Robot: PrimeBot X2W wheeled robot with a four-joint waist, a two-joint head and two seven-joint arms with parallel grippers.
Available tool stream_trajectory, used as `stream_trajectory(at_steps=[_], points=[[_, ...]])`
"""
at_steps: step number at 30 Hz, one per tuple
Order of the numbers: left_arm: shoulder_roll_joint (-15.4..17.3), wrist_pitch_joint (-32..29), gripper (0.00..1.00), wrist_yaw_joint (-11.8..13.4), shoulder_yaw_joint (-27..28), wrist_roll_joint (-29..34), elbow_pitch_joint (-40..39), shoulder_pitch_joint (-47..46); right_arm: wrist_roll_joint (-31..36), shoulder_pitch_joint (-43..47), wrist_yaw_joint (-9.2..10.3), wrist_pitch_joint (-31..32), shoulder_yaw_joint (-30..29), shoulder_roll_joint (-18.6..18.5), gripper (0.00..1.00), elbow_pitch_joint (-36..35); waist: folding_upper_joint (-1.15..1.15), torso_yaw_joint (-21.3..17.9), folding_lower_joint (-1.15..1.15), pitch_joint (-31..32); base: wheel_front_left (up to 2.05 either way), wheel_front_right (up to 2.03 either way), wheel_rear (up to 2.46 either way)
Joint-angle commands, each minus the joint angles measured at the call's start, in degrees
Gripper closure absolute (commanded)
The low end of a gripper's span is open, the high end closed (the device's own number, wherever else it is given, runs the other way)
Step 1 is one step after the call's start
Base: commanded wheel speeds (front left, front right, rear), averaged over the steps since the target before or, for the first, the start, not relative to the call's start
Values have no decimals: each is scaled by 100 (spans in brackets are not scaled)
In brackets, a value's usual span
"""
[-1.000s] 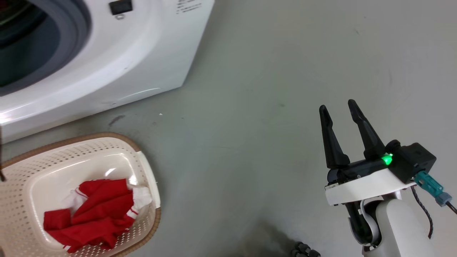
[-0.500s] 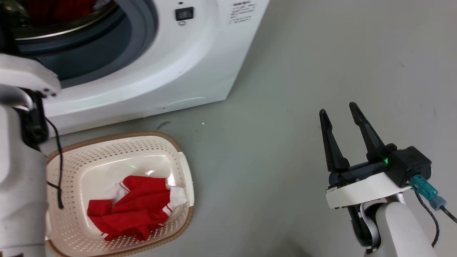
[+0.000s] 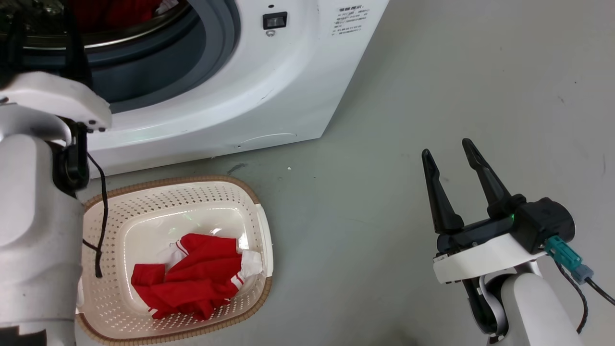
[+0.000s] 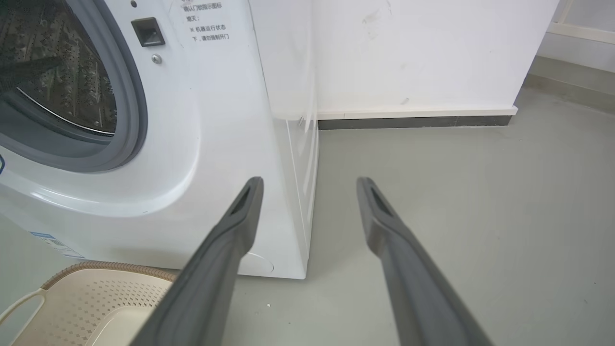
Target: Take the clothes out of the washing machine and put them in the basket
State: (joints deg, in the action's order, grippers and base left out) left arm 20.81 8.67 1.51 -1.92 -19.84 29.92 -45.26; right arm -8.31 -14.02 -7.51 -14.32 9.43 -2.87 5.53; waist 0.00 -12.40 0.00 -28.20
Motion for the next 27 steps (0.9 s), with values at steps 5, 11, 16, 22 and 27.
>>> stream_trajectory(at_steps=[5,11,16,22,27], points=[[116,-306,0,-177,-167,19,308,-552,-80,-15,4,-10,74,0,0,-21,0,-119,0,-114,0,0,0],[226,-946,0,-417,-404,26,856,-1326,-133,-114,4,-34,186,0,0,7,0,-276,0,-319,0,0,0],[311,-1632,0,-579,-603,45,1362,-2090,-198,-164,4,-56,317,1,0,44,0,-467,0,-550,0,0,0],[435,-2353,0,-649,-845,178,1884,-2951,-358,-235,4,-82,522,1,0,109,0,-760,0,-852,0,0,0],[644,-3004,0,-702,-1012,288,2242,-3550,-569,-274,4,-87,756,1,0,159,0,-1054,0,-1100,0,0,0]])
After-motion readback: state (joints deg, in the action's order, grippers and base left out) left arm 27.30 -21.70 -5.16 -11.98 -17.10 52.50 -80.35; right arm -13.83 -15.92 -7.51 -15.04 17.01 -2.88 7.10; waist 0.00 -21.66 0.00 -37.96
